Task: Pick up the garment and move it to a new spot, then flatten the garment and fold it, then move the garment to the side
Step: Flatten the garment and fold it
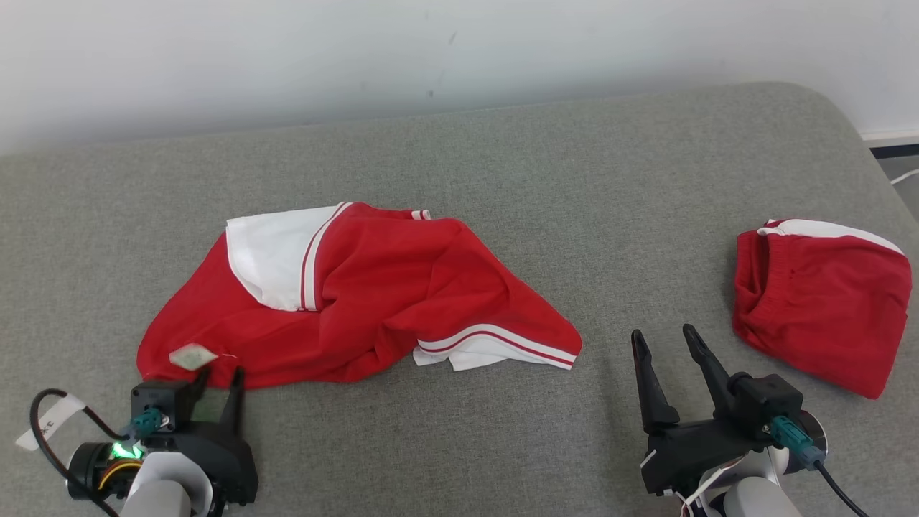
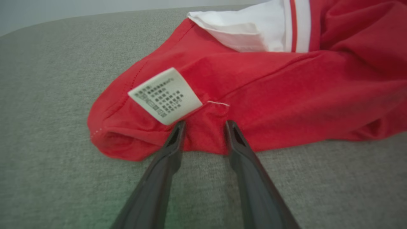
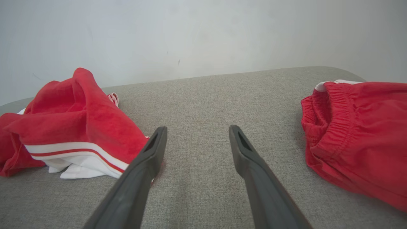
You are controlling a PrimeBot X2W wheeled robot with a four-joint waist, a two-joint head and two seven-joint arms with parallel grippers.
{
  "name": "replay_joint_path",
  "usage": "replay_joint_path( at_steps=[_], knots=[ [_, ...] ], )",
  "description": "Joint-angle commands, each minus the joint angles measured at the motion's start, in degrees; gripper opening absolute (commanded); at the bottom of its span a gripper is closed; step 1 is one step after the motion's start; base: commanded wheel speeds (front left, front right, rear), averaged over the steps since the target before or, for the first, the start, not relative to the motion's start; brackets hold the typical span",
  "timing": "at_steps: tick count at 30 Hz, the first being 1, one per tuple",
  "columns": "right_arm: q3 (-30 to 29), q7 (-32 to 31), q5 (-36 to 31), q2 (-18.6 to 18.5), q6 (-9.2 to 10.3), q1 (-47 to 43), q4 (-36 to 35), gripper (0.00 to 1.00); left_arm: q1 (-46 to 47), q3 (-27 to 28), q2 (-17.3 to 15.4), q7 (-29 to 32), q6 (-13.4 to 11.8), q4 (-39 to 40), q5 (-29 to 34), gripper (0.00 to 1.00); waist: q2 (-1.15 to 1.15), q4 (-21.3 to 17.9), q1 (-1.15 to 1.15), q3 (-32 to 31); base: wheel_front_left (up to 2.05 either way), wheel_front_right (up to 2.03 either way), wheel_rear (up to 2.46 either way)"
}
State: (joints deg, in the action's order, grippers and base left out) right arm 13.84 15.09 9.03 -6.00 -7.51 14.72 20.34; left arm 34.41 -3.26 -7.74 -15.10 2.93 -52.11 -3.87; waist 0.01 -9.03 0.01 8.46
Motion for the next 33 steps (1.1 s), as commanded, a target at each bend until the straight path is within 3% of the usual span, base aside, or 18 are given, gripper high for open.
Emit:
replay_joint_path(
  at_steps=[1, 2, 7, 16, 19, 28, 32, 33],
  knots=[
    [0.1, 0.1, -0.3, 0.0, 0.03, 0.4, 0.0, 1.0, 0.4, -0.2, -0.3, -0.1, 0.0, -0.9, 0.4, 0.09, -0.01, 0.1, -0.01, 0.2, 0.0, 0.0, 0.0],
    [0.2, 0.1, -0.3, 0.1, 0.03, 0.6, 0.0, 1.0, 0.8, -0.3, -0.3, 0.0, 0.3, -1.9, 0.3, 0.0, -0.01, 0.1, -0.01, 0.3, 0.0, 0.0, 0.0],
    [0.1, 0.1, -0.3, 0.4, 0.03, 1.0, -0.2, 1.0, 2.6, -0.7, -0.4, 0.0, 0.8, -2.2, 0.2, 0.0, -0.01, 0.4, -0.01, 0.8, 0.0, 0.0, 0.0],
    [-0.7, 0.1, -0.2, 0.8, 0.03, 0.3, -0.1, 1.0, 2.3, 1.4, -1.8, -0.1, 0.8, 15.9, 0.2, 0.0, -0.01, 1.2, -0.01, 0.7, 0.0, 0.0, 0.0],
    [-0.6, 0.1, -0.2, 1.0, 0.03, 0.5, -0.2, 1.0, 4.3, 1.5, -3.1, -0.1, 1.3, 18.2, 1.0, 0.0, -0.01, 1.0, -0.01, 1.2, 0.0, 0.0, 0.0],
    [1.1, 0.1, 0.6, 1.6, 0.03, 3.2, -0.9, 1.0, 14.9, -1.4, -9.1, -0.1, 2.5, 10.5, 4.8, 0.0, -0.01, -3.3, -0.01, 4.8, 0.0, 0.0, 0.0],
    [1.3, 0.1, 0.5, 1.7, 0.03, 3.5, -1.0, 1.0, 17.9, -2.0, -9.3, -0.1, 2.5, 6.9, 4.7, 0.0, -0.01, -5.3, -0.01, 6.3, 0.0, 0.0, 0.0],
    [1.2, 0.1, 0.5, 1.7, 0.03, 3.6, -1.0, 1.0, 18.3, -2.0, -9.4, -0.1, 2.4, 5.9, 4.6, 0.16, -0.01, -5.7, -0.01, 6.5, 0.0, 0.0, 0.0]
  ],
)
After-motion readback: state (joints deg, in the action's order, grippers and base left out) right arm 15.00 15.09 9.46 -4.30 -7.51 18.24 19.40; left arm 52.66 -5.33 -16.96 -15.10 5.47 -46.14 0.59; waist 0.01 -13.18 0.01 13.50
